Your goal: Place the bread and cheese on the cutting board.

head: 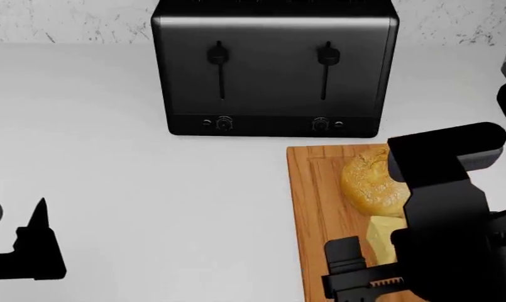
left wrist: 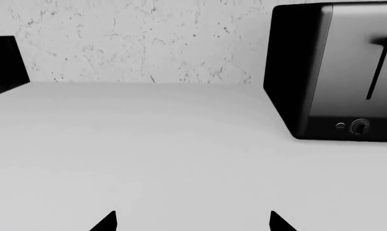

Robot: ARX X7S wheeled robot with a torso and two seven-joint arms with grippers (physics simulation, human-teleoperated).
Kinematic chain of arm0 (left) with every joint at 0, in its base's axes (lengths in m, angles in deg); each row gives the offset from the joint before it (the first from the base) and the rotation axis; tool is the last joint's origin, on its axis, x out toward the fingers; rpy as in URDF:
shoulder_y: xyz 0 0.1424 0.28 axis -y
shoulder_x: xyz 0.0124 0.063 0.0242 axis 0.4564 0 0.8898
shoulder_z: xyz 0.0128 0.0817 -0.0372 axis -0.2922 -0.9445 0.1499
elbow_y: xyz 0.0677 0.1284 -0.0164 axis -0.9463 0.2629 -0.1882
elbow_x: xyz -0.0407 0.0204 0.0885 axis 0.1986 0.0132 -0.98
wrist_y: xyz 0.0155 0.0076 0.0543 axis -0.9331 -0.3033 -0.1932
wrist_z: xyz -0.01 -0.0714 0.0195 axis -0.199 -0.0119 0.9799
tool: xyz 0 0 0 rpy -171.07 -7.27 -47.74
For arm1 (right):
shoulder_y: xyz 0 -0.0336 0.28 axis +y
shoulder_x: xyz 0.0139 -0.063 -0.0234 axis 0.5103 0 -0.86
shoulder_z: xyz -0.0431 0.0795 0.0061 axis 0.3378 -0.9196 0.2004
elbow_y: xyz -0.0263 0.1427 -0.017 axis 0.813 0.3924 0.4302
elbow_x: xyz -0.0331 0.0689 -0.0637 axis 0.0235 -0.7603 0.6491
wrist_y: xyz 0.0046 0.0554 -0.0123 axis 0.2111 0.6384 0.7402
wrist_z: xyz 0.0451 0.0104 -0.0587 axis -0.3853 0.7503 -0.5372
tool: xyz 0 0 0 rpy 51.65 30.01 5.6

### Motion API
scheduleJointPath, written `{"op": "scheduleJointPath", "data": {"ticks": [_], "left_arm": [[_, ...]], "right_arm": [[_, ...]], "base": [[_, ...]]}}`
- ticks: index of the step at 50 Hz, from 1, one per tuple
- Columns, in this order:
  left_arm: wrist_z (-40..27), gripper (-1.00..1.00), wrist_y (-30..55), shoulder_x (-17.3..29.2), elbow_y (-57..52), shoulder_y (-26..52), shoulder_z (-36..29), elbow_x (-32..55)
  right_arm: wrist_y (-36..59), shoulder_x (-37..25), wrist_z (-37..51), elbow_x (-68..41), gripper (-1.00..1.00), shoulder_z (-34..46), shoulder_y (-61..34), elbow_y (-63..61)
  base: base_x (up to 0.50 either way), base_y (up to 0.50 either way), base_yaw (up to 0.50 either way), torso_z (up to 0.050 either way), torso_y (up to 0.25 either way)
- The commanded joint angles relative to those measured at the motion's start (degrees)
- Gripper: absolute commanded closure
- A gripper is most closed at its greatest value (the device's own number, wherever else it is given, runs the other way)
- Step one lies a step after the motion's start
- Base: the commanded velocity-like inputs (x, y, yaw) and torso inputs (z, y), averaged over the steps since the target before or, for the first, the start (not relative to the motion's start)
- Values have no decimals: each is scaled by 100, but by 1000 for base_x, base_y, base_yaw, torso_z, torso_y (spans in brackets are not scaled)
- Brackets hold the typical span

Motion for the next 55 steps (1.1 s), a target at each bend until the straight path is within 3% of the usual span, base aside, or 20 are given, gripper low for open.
{"op": "scheduleJointPath", "data": {"ticks": [1,10,17,23,29,32,40,50,55], "left_arm": [[121,-100,174,-105,-331,-8,178,41],[107,-100,112,-83,-316,-13,164,47],[115,-100,35,-47,-286,-44,126,33],[88,-100,52,-76,-236,-2,13,40],[1,-100,185,-2,-303,43,-73,29],[12,-100,88,85,-151,63,-159,-71],[67,-100,-128,261,334,246,-473,-315],[211,-100,1651,472,282,2076,-721,293],[303,-100,1935,500,507,2633,-883,413]], "right_arm": [[-262,-196,130,-123,-100,-241,-133,-419],[-751,-529,407,-258,-100,-590,-145,-1356],[-1278,-908,123,302,-100,-1132,168,-2266],[-2717,-1763,-737,2158,-100,-1701,1866,-3884],[-4508,-2199,-1253,3749,-100,-2051,3167,-4112],[-4963,-2257,-1348,4131,-100,-2074,3514,-4138],[-5199,-2352,-1482,4419,-100,-2152,3631,-4121],[-4585,-2294,-1746,3879,-100,-2341,2907,-3659],[-3947,-2053,-1772,3604,-100,-2410,2159,-3398]], "base": [[0,0,0,0,0],[0,0,0,0,0],[0,0,0,0,0],[0,0,0,0,0],[0,0,0,0,0],[0,0,0,0,0],[0,0,0,0,0],[0,0,0,0,0],[0,0,0,0,0]]}}
